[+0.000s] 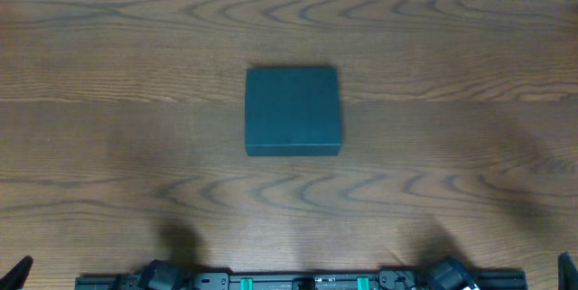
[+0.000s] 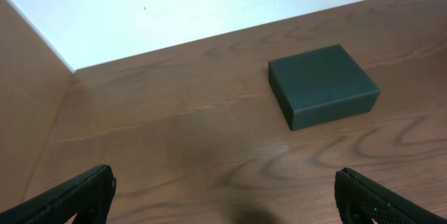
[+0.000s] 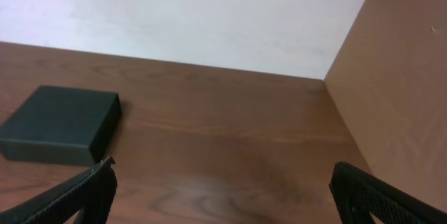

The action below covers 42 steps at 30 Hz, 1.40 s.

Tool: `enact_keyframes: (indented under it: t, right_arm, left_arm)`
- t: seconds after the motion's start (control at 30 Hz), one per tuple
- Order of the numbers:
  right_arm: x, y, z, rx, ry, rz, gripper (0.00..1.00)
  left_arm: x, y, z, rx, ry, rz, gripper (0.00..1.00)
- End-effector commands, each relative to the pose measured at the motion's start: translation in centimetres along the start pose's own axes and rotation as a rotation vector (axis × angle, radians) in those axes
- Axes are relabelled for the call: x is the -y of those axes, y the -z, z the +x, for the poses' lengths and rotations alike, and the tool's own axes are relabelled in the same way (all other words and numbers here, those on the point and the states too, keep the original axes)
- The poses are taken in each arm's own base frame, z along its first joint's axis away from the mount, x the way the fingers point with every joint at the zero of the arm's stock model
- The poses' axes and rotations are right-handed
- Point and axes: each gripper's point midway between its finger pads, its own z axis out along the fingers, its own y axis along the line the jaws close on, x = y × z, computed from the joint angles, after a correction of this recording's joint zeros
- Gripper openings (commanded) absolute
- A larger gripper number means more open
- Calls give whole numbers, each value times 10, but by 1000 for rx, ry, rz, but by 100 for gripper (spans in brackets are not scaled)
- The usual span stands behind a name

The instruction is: Pack container

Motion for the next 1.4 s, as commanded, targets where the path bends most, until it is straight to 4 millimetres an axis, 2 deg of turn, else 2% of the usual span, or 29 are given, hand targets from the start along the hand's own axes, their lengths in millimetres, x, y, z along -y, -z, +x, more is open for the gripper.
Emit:
enact_keyframes:
  t: [0.0,0.07,0.17,0.3,0.37,0.43,0.5,0.63,0.77,0.9,1.03,1.1,1.23,1.37]
  right_arm:
    - [0,-4,10,-33,-129,57,99]
    - [-2,-8,20,-63,-195,109,99]
    - [-6,-22,45,-112,-342,237,99]
    - [-22,-64,67,-47,-588,308,99]
    - [-31,-90,75,-10,-633,288,99]
    - [-35,-113,92,-19,-645,288,99]
    - [-38,-137,123,-79,-643,308,99]
    - [-44,-173,172,-175,-628,319,99]
    - [-42,-188,199,-230,-536,345,99]
    - [-28,-187,204,-232,-417,427,99]
    - [-6,-184,178,-104,-385,541,99]
    - [-3,-189,165,-22,-407,551,99]
    - [-19,-212,166,13,-419,438,99]
    - [-43,-227,176,-40,-328,293,99]
  left_arm:
    - [-2,-2,1,-11,0,-13,98]
    - [-2,-2,1,-11,0,-13,99]
    - [-2,-2,1,-11,0,-13,98]
    - [-2,-2,1,-11,-1,-13,98]
    - [-2,-2,1,-11,0,-13,98]
    - [-2,-2,1,-11,0,-13,98]
    - [-2,-2,1,-11,0,-13,98]
    - [-2,-2,1,-11,0,-13,98]
    - [-2,-2,1,-11,-1,-13,98]
    - [-2,-2,1,-11,0,-13,98]
    - [-2,-2,1,-11,0,-13,98]
    - [-2,-2,1,-11,-1,-13,98]
    - [-2,-2,1,-11,0,-13,98]
    - [-2,-2,1,-11,0,-13,98]
